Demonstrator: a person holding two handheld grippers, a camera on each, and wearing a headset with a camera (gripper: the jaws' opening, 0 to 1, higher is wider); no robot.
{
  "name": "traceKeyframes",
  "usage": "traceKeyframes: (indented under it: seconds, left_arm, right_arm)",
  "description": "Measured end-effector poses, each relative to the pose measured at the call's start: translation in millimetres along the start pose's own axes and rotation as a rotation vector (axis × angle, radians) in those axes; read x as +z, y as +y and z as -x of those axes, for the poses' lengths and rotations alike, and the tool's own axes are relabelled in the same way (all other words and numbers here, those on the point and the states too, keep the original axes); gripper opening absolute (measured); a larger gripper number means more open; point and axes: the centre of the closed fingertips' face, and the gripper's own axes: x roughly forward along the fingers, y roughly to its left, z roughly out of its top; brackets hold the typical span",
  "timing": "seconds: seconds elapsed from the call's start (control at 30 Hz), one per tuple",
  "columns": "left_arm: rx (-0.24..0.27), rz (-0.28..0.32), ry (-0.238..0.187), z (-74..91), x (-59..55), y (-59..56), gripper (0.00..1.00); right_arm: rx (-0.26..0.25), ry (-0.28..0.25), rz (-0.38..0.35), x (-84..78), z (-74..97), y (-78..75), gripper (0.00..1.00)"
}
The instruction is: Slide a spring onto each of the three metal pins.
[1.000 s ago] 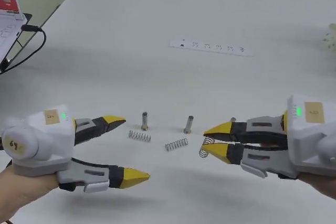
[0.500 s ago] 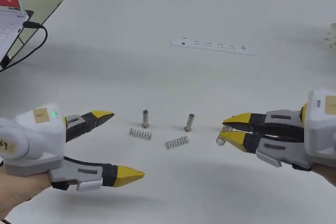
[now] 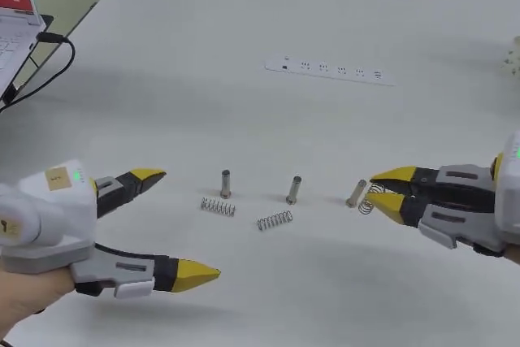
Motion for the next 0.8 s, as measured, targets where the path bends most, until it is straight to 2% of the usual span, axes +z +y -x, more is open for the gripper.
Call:
traceKeyframes:
  seconds: [0.27,0.5,0.57,0.67,0.73,0.8]
  left_arm:
    - [0.007,0.001,-0.007,2.8,1.8,2.5,0.98]
    - [0.013,0.027,-0.003,3.3,0.0,4.6,0.98]
    - [0.009,0.044,0.001,3.0,-0.8,4.4,0.98]
    - [0.002,0.019,-0.012,3.6,1.3,1.8,0.97]
    - [-0.011,0.056,0.003,3.9,-1.6,-1.4,0.95]
    - [-0.009,0.037,0.003,4.3,-4.0,-1.5,0.95]
  right_arm:
    - [-0.037,-0.003,-0.019,0.0,1.7,-13.9,0.07]
    - [-0.045,0.0,-0.016,-1.0,1.0,-18.4,0.07]
    - [-0.047,0.005,-0.02,-3.7,-0.3,-20.6,0.07]
    - [-0.057,0.005,-0.029,-5.2,-0.5,-24.9,0.07]
    - [-0.063,0.004,-0.03,-5.1,-0.3,-27.4,0.07]
    - [-0.066,0.003,-0.033,-5.6,-0.7,-30.5,0.07]
